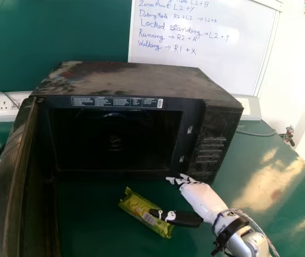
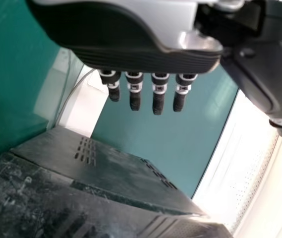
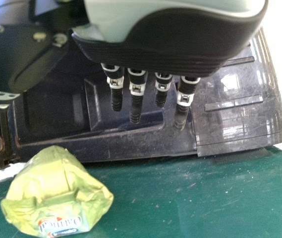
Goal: Put biscuit inside oven
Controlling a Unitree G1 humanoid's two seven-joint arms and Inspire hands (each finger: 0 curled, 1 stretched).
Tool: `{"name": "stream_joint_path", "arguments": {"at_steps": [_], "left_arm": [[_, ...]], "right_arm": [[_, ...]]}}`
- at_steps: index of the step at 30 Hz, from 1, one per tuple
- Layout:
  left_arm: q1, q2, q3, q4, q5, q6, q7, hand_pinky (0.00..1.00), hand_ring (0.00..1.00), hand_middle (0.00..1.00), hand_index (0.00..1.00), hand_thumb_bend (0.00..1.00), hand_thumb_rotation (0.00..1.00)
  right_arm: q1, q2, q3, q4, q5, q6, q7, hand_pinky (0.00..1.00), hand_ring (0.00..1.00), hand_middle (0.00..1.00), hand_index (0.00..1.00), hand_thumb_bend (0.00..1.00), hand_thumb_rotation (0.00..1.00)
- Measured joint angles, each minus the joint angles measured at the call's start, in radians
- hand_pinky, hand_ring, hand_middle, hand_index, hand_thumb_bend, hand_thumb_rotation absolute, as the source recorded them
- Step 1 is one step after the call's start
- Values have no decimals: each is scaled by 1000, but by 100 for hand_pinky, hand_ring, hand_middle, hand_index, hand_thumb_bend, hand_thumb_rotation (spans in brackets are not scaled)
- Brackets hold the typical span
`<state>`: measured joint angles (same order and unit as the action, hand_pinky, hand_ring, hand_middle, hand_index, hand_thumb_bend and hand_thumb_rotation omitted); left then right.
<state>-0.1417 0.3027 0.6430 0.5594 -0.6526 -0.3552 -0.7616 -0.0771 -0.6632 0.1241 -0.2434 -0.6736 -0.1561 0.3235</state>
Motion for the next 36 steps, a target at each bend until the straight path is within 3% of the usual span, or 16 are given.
{"name": "stream_joint_path", "arguments": {"at_steps": [6, 10, 26, 36], "left_arm": [[7, -5, -1, -16, 0, 0, 18, 51, 67, 74, 88, 4, 0], [7, -6, -1, -17, 0, 0, 18, 46, 66, 74, 88, 4, 0], [7, -13, -1, -24, 0, 0, 17, 43, 66, 73, 87, 4, 0], [2, -11, -1, -10, 0, -3, 13, 43, 65, 73, 87, 4, 0]], "right_arm": [[11, 0, 3, -20, -8, 14, 31, 87, 93, 93, 97, 100, 81], [11, 0, 14, -42, -19, 35, 68, 88, 93, 93, 97, 100, 80], [12, 4, 67, -165, -104, 167, 259, 89, 92, 90, 94, 100, 61], [11, 9, 99, -178, -160, 179, 282, 88, 91, 90, 95, 100, 54]]}}
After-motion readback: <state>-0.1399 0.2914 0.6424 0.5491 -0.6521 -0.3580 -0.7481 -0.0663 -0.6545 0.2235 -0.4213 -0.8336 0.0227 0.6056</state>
